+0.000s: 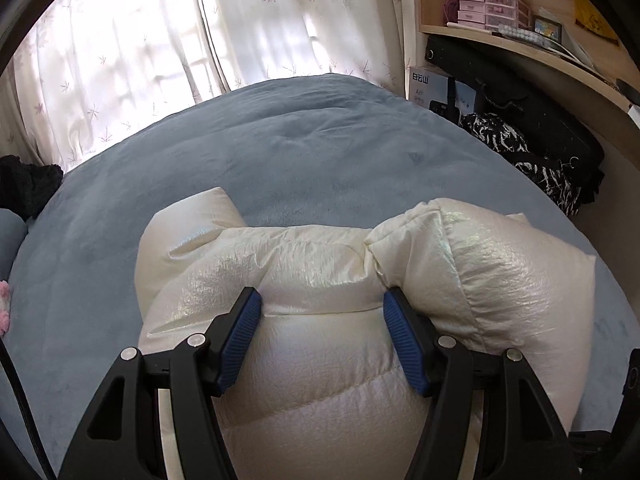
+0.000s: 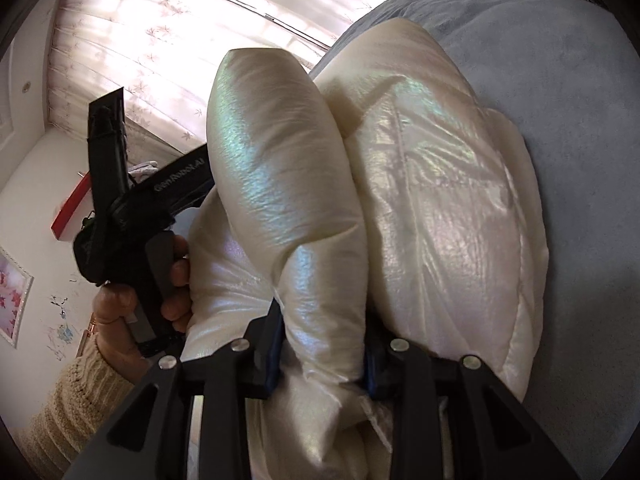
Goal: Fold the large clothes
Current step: 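Grasp the folded jacket bundle with both grippers and press it together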
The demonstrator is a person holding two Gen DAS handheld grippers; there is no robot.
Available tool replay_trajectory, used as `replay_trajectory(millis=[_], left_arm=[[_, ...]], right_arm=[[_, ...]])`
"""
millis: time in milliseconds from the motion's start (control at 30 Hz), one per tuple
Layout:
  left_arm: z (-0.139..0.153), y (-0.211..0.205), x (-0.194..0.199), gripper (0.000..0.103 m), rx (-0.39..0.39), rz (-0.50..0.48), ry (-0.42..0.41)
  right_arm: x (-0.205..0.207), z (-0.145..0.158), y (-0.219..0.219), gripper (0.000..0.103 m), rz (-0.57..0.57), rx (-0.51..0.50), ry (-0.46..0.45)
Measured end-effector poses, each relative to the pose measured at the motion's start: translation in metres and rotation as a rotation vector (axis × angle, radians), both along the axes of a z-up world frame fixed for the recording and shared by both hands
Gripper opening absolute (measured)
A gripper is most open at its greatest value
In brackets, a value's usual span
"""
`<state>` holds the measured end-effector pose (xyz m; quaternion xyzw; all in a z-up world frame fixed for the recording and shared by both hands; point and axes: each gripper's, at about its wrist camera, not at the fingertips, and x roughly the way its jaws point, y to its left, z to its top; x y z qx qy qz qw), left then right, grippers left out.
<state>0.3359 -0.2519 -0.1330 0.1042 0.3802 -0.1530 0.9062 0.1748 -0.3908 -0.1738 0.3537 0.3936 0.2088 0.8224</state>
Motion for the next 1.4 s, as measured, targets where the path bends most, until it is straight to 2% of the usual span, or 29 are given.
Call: replay_trajectory(millis=[67,167,267,400,500,633,833,900,967,1100,1167,1233,1333,1400], left_arm=[[-0.004,0.003,-0.002,0.063,-0.007,0.002,0.000],[-0.003,0.006,-0.006,0.063,-0.006,-0.001,-0.005],[0.001,0.012,-0.009,0.063,-0.027,-0.004,-0.005],[0.012,0.024,-0.012,0.063,-0.068,0.001,0.007],[0.023,0.033,-0.016,0.064,-0.091,-0.019,0.030],[0.042,0.054,-0.024,0.064,-0.108,-0.043,0.056],[0.059,0.092,-0.026,0.064,-0.111,-0.001,0.075],[0.057,0.100,-0.024,0.064,-0.110,0.015,0.093],[0.051,0.104,-0.021,0.064,-0.098,0.023,0.108],[0.035,0.095,-0.015,0.064,-0.081,0.036,0.119],[0.026,0.090,-0.013,0.065,-0.083,0.037,0.119],[0.018,0.086,-0.009,0.067,-0.091,0.041,0.125],[0.005,0.079,-0.007,0.080,-0.076,0.054,0.099],[-0.002,0.076,-0.006,0.083,-0.071,0.065,0.098]], right_arm=[[0.000,0.000,0.001,0.029,-0.001,-0.008,0.006],[0.000,0.014,0.009,0.031,0.012,-0.088,0.017],[0.003,0.034,0.019,0.037,0.027,-0.163,0.047],[0.003,0.066,0.035,0.051,0.050,-0.339,0.048],[0.001,0.091,0.044,0.057,0.054,-0.423,0.028],[0.001,0.124,0.044,0.058,0.017,-0.461,-0.011],[0.026,0.167,0.049,0.064,-0.040,-0.553,-0.096],[0.038,0.172,0.056,0.064,-0.060,-0.621,-0.115],[0.056,0.174,0.071,0.064,-0.070,-0.748,-0.151],[0.080,0.155,0.085,0.064,-0.091,-0.867,-0.148],[0.090,0.139,0.072,0.064,-0.115,-0.852,-0.098],[0.093,0.119,0.050,0.064,-0.132,-0.744,-0.041],[0.092,0.096,0.027,0.064,-0.145,-0.614,0.009],[0.091,0.081,0.014,0.064,-0.157,-0.526,0.037]])
